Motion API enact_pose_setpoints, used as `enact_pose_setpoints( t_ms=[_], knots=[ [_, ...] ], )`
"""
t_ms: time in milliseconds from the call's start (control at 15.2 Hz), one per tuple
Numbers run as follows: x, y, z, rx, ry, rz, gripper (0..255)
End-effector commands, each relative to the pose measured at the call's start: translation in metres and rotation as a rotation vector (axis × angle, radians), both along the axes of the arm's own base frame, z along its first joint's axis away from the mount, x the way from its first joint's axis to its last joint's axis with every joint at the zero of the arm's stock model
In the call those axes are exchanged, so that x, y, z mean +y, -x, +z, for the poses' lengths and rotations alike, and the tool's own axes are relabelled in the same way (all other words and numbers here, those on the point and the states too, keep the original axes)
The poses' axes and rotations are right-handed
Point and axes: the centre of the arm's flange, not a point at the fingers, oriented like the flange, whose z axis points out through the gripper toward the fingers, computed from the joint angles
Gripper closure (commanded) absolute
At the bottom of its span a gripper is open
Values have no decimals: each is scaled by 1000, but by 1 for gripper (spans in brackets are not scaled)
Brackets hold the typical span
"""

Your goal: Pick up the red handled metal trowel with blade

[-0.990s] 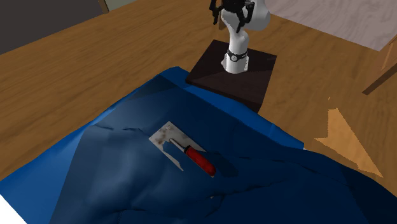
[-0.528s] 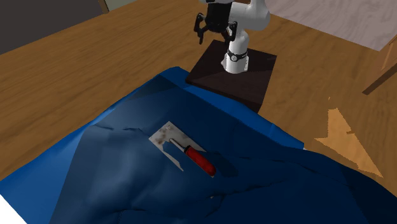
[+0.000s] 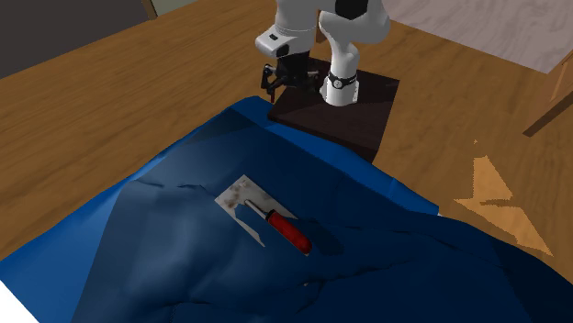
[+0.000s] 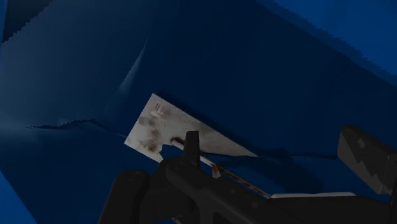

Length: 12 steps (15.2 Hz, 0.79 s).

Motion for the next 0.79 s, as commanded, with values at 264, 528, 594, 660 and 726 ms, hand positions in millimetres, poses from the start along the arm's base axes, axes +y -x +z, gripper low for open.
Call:
enact_pose_setpoints(
  t_ms=[264, 528, 594, 660, 726],
  knots=[
    [-7, -66, -48, 8, -23, 144, 0],
    [-6, -107, -83, 14, -39, 238, 0],
    [-5, -117, -91, 16, -43, 261, 0],
    [-4, -128, -100, 17, -47, 284, 0],
    [-3, -138, -108, 19, -51, 308, 0]
  ],
)
